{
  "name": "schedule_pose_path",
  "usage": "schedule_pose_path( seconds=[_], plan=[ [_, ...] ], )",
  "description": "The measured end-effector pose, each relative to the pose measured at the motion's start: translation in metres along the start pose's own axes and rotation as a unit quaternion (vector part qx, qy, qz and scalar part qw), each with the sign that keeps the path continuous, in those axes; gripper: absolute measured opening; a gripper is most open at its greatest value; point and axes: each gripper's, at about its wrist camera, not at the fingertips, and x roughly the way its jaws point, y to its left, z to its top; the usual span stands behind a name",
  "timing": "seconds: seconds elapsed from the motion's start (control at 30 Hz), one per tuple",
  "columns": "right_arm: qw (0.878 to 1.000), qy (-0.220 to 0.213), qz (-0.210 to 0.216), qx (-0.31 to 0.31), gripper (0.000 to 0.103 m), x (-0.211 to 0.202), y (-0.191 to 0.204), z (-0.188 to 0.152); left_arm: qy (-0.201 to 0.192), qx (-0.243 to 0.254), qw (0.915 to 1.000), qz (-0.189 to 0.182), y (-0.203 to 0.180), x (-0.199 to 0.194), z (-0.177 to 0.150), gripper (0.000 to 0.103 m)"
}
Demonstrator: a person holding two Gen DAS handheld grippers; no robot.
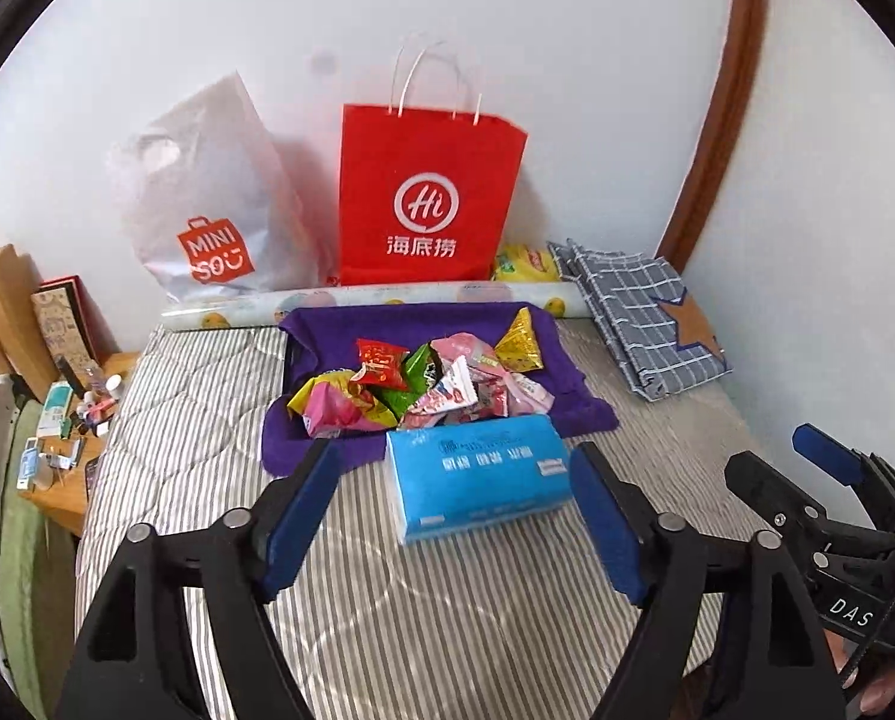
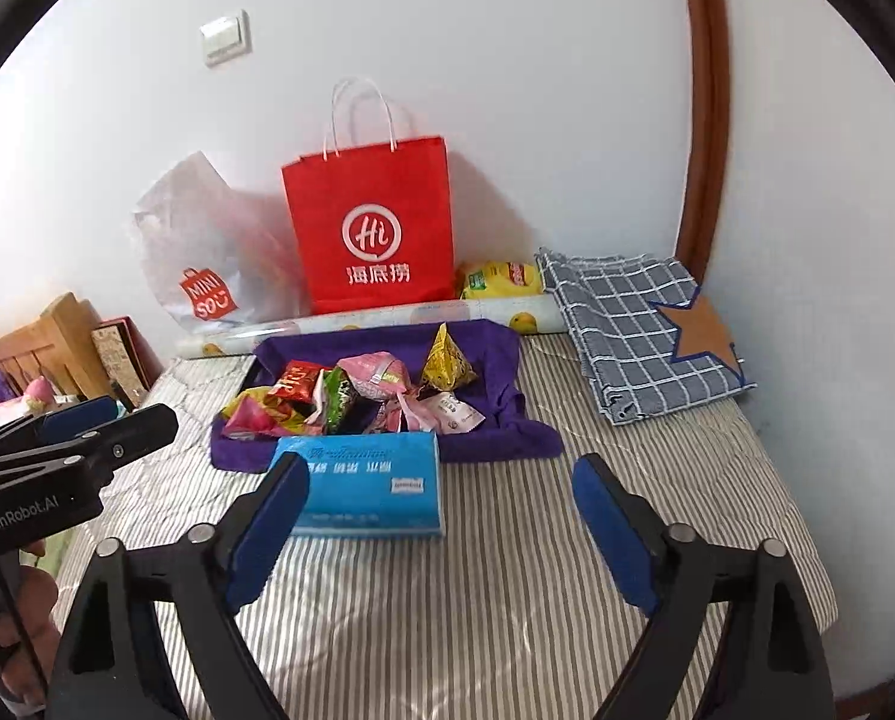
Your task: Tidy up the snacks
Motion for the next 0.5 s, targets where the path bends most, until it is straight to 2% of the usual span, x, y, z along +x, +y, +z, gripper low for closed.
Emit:
schedule_pose_path(
  seconds=[0.07, 0.27, 0.5],
  plan=[
    [1.000, -0.010, 0.000, 0.008, 0.095, -0.015, -0.003, -0.006, -0.006, 0.010, 0.9999, 0.004, -0.006, -0.012, -0.007, 0.088],
    [0.999, -0.033, -0.013, 0.008, 0.101, -0.054, -0.007, -0.026, -0.018, 0.001, 0.9998, 0.005, -0.017, -0.040, -0.031, 0.091],
    [0.998, -0.048, -0.019, 0.021, 0.103, -0.084, -0.016, -0.042, -0.021, 0.007, 0.9997, 0.009, -0.033, -0.059, -0.052, 0.091]
  ],
)
